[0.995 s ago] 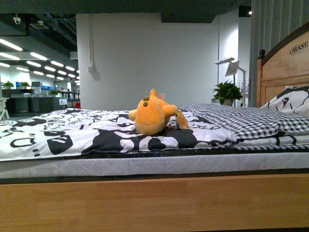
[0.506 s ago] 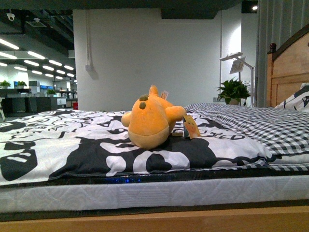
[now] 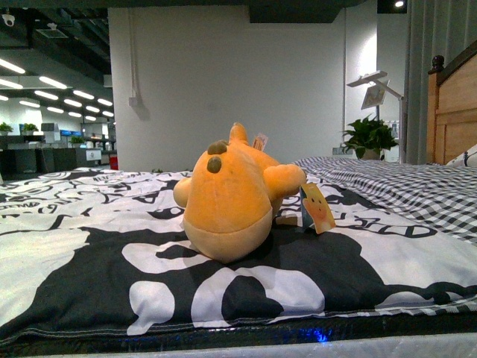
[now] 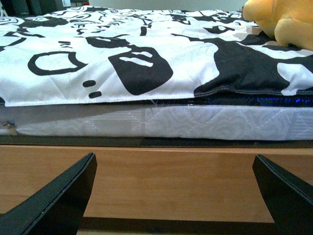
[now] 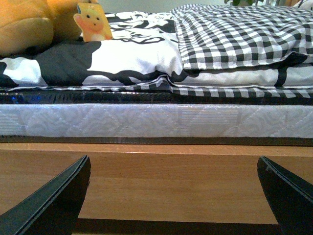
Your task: Put away toys
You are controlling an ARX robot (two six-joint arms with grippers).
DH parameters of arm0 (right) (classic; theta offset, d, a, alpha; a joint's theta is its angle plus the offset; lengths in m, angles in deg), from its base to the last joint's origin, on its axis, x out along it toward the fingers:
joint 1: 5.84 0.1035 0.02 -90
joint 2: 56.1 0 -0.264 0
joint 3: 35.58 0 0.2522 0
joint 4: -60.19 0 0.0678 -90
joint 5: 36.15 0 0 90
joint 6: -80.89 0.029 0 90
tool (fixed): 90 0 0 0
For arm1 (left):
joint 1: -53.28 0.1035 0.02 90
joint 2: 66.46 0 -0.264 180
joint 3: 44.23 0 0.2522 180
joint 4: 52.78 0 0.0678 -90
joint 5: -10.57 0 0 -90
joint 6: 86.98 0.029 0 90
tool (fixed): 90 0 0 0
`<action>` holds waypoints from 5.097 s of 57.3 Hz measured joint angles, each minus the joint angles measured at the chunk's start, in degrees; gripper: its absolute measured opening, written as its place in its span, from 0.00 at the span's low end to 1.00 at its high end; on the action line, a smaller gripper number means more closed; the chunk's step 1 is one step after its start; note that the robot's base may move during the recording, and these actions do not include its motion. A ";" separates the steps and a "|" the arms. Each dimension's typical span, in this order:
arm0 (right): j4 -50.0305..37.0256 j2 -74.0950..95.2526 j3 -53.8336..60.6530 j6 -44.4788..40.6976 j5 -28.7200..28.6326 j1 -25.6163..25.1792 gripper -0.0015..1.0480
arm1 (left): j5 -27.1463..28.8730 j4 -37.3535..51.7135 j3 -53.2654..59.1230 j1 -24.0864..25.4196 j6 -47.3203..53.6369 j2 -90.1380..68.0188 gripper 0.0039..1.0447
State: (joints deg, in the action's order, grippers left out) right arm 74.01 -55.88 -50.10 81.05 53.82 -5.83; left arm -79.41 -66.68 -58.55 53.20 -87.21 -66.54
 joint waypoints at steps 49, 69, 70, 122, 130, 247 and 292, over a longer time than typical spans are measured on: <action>-25.16 48.35 -35.78 8.98 -5.70 1.55 1.00 | 0.00 0.00 0.00 -0.02 0.00 0.00 0.95; -20.83 72.04 -60.76 0.96 9.29 25.46 1.00 | 0.00 0.00 0.00 -0.02 0.00 0.00 0.95; -20.72 72.63 -61.37 0.72 9.70 26.03 1.00 | 0.00 0.00 0.00 -0.02 0.00 0.00 0.95; -13.03 107.43 -86.82 -6.10 29.09 37.11 1.00 | 0.00 0.00 0.00 0.00 0.00 0.00 0.95; -13.20 108.87 -87.21 -6.16 30.97 35.41 1.00 | 0.00 0.00 0.00 -0.02 0.00 0.00 0.95; -9.05 38.80 -36.68 20.92 -22.03 -6.45 0.19 | 0.00 0.00 0.00 0.00 0.00 0.00 0.95; -16.17 9.31 -3.96 1.66 7.23 18.21 0.19 | 0.00 0.00 0.00 -0.02 0.00 0.00 0.95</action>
State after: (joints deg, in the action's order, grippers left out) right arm 57.83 -46.56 -54.06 82.71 61.06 12.38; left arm -79.41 -66.68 -58.55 53.18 -87.21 -66.54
